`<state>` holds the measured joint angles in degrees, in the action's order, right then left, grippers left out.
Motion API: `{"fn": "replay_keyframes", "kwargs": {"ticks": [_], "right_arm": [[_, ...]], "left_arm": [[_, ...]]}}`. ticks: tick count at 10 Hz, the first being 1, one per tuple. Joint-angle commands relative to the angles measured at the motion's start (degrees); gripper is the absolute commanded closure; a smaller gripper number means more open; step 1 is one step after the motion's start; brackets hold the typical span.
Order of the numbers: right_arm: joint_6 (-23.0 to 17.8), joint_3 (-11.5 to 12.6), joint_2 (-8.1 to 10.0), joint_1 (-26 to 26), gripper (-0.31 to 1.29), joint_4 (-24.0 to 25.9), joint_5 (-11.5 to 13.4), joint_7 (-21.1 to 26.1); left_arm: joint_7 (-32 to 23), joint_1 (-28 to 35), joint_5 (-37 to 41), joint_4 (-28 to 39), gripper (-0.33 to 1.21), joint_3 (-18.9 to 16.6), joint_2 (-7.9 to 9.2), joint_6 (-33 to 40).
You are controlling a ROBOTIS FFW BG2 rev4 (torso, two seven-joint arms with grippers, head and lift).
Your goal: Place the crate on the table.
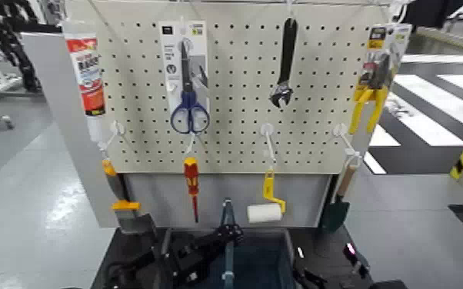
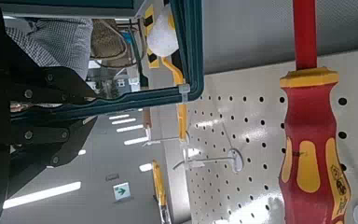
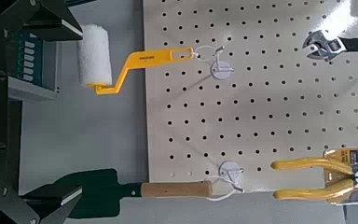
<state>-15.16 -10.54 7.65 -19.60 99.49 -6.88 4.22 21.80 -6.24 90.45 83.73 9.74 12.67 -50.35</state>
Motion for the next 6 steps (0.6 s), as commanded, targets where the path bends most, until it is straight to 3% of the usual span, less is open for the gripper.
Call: {"fn": "replay_keyframes", "kwargs": {"ticks": [1,6], "right_arm": [[0.0,0.0,-0.09,0.0,0.14,-0.1,-0.2,0.0],[0.0,-0.1,-0.09,0.0,0.15,-0.1,-0.2,0.0]], "left_arm": [[0.3,0.0,0.0,-1.4,1.19,0.4,-0.1,0.4],[0.7,0.1,0.0,-2.3,1.13,0.4,-0.19,0.3]]}}
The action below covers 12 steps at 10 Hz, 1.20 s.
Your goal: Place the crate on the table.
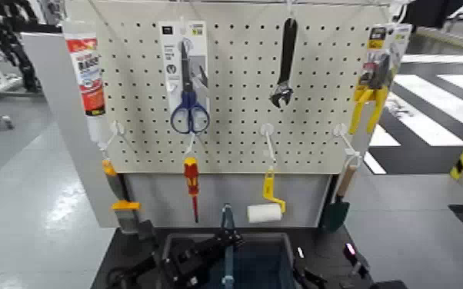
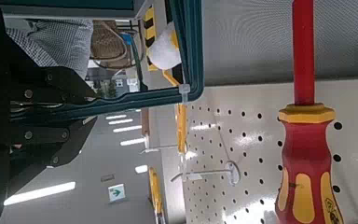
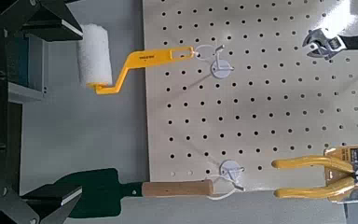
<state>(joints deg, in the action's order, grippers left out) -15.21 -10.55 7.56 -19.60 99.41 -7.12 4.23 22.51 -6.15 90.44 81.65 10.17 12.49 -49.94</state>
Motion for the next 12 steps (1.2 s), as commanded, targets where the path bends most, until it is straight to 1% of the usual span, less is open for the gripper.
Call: {"fn": "replay_keyframes", "kwargs": {"ticks": [1,2,3,4,5,6,7,8,9,10,11,12], "right_arm": [[0.0,0.0,0.0,0.0,0.14,0.0,-0.1,0.0],[0.0,-0.1,0.0,0.0,0.14,0.0,-0.1,0.0],[-0.1,0.0,0.0,0.0,0.15,0.0,-0.1,0.0],[-0.1,0.0,0.0,0.0,0.14,0.0,-0.1,0.0],[0.0,0.0,0.0,0.0,0.15,0.1,-0.1,0.1],[0.0,0.0,0.0,0.0,0.15,0.1,-0.1,0.1],[0.1,0.0,0.0,0.0,0.15,0.1,-0.1,0.1],[0.1,0.0,0.0,0.0,0.15,0.2,-0.1,0.1],[0.2,0.0,0.0,0.0,0.14,0.2,-0.2,0.1],[0.2,0.0,0.0,-0.1,0.14,0.3,-0.2,0.1],[0.3,0.0,0.0,-0.1,0.14,0.3,-0.2,0.1],[0.4,0.0,0.0,-0.1,0.14,0.4,-0.2,0.1]], "left_arm": [[0.1,0.0,0.0,-0.4,1.09,-0.1,-0.09,-0.2],[0.1,0.1,0.0,-0.5,1.05,-0.2,-0.09,-0.2],[0.1,0.2,0.0,-0.6,0.91,-0.3,-0.09,-0.3],[0.1,0.3,0.0,-0.6,0.57,-0.5,-0.09,-0.3],[-0.4,0.6,-0.2,-0.3,0.31,-0.9,-0.09,-0.2],[-1.2,0.9,-1.3,0.2,0.12,-1.6,-0.01,-0.4],[-1.2,1.1,-2.1,0.7,0.11,-2.0,-0.09,-0.4],[-1.2,1.4,-2.8,1.6,0.11,-2.0,-0.09,0.8],[-1.2,2.3,-2.9,2.6,0.06,-1.8,-0.18,2.7],[-1.2,3.2,-3.3,4.0,0.05,-2.3,-0.18,3.0],[-1.3,4.4,-5.3,6.5,0.06,-3.5,-0.18,3.1],[-2.8,6.1,-7.7,10.1,0.09,-5.3,-0.01,3.0]]}}
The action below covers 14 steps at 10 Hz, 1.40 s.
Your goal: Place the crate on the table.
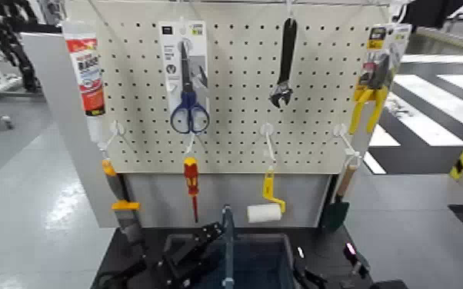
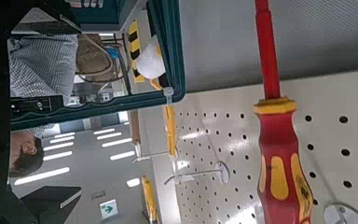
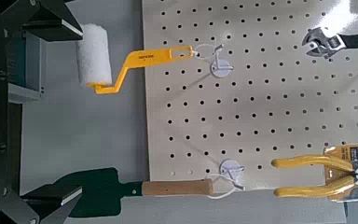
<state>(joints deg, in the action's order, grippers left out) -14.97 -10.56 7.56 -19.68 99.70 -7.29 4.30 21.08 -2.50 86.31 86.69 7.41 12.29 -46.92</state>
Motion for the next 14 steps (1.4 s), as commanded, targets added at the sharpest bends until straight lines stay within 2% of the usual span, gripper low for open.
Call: {"fn": "replay_keyframes", "kwargs": {"ticks": [1,3,5,7,8,9,11,12,14], "right_arm": [[0.3,0.0,-0.09,-0.1,0.14,0.2,0.0,0.0],[0.4,0.0,0.0,-0.1,0.14,0.2,-0.1,0.0],[0.2,0.0,0.0,-0.1,0.14,0.2,-0.2,0.0],[0.1,0.0,0.09,-0.1,0.14,0.2,-0.2,0.0],[-0.2,0.0,0.09,-0.2,0.14,0.2,-0.3,0.0],[-0.2,0.0,0.09,-0.4,0.14,0.1,-0.5,0.0],[-0.3,-0.1,0.18,-0.4,0.14,0.1,-0.7,-0.1],[-0.3,0.0,0.18,-0.4,0.14,0.1,-0.8,-0.1],[-0.4,0.0,0.18,-0.5,0.14,0.1,-0.8,-0.1]], "left_arm": [[-2.3,3.9,-8.0,8.7,0.12,-4.6,0.19,0.1],[-4.3,7.7,-22.1,16.4,0.13,-8.6,0.63,2.8],[-6.3,12.0,-39.0,22.1,0.12,-8.9,0.01,13.2],[-8.5,17.1,-56.5,24.1,0.12,-7.3,-2.36,30.5],[-11.3,20.2,-62.4,23.8,0.12,-7.7,-4.64,38.3],[-12.1,22.4,-67.9,23.3,0.13,-9.5,-7.1,43.0],[-17.0,25.1,-77.8,20.9,0.13,-7.1,-5.7,53.3],[-19.2,26.4,-81.1,19.9,0.13,-6.4,-5.7,56.7],[-20.6,28.0,-83.5,18.9,0.13,-6.0,-5.87,58.2]]}}
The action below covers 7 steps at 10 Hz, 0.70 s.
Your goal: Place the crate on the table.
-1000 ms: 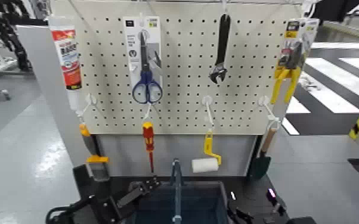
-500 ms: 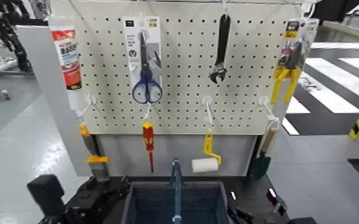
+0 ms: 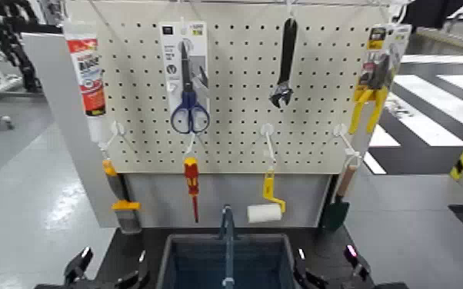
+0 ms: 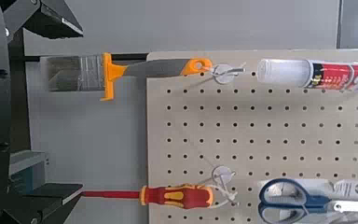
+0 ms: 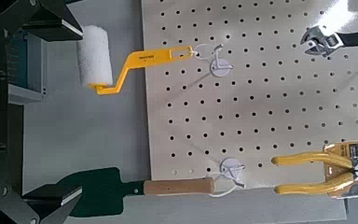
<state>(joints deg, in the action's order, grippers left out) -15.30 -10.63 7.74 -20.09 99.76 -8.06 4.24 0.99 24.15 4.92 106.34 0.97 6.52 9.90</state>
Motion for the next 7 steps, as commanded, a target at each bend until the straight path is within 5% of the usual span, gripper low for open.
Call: {"fn": "replay_keyframes", "kwargs": {"ticks": [1,7], "right_arm": [[-0.1,0.1,-0.09,-0.2,0.15,0.2,-0.1,0.0],[-0.3,0.2,-0.35,-0.5,0.14,0.1,-0.1,0.0]], "left_arm": [[-1.4,1.8,-2.2,-0.8,0.13,1.1,-0.1,2.1],[-2.7,1.9,-3.6,-0.9,0.13,1.7,-0.1,3.5]]}}
